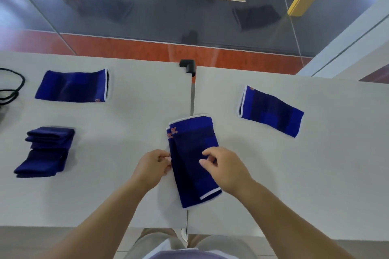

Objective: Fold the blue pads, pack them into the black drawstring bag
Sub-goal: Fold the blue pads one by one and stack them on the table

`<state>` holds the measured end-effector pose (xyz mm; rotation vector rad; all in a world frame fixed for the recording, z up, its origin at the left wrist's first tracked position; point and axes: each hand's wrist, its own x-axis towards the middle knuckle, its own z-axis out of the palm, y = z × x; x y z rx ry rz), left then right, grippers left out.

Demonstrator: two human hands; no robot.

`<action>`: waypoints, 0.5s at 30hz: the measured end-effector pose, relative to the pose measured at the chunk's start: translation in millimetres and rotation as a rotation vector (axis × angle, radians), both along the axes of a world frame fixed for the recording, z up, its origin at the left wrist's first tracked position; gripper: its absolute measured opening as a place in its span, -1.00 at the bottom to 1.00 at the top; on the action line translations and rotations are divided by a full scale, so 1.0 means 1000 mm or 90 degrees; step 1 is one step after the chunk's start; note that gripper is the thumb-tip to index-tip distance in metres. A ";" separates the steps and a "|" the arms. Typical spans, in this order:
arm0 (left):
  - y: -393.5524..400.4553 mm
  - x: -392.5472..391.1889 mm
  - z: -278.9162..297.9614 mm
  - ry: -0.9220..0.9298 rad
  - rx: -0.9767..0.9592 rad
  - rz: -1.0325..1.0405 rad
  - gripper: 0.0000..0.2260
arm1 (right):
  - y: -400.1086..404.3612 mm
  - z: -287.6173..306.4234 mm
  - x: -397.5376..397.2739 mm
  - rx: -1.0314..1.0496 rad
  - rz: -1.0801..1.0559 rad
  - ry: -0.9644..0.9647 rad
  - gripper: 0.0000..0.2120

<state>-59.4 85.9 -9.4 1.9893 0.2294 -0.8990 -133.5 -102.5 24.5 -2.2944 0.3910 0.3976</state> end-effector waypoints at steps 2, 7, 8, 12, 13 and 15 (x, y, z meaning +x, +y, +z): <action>0.002 0.002 0.000 0.016 -0.016 0.007 -0.79 | -0.008 -0.010 0.002 -0.049 -0.075 0.018 -0.65; 0.004 0.004 -0.003 0.032 -0.031 0.022 -0.86 | -0.026 -0.026 0.011 -0.086 -0.155 0.145 -0.51; 0.003 0.004 -0.003 0.036 -0.031 0.024 -0.87 | -0.026 -0.028 0.013 -0.061 -0.159 0.160 -0.51; 0.001 0.005 -0.007 0.054 -0.022 0.021 -0.86 | -0.018 -0.034 0.015 -0.028 -0.143 0.159 -0.71; 0.001 0.006 -0.008 0.057 -0.020 0.023 -0.89 | -0.016 -0.034 0.013 -0.026 -0.139 0.150 -0.78; -0.001 0.006 -0.009 0.059 -0.020 0.037 -0.91 | -0.014 -0.034 0.009 0.008 -0.148 0.135 -0.87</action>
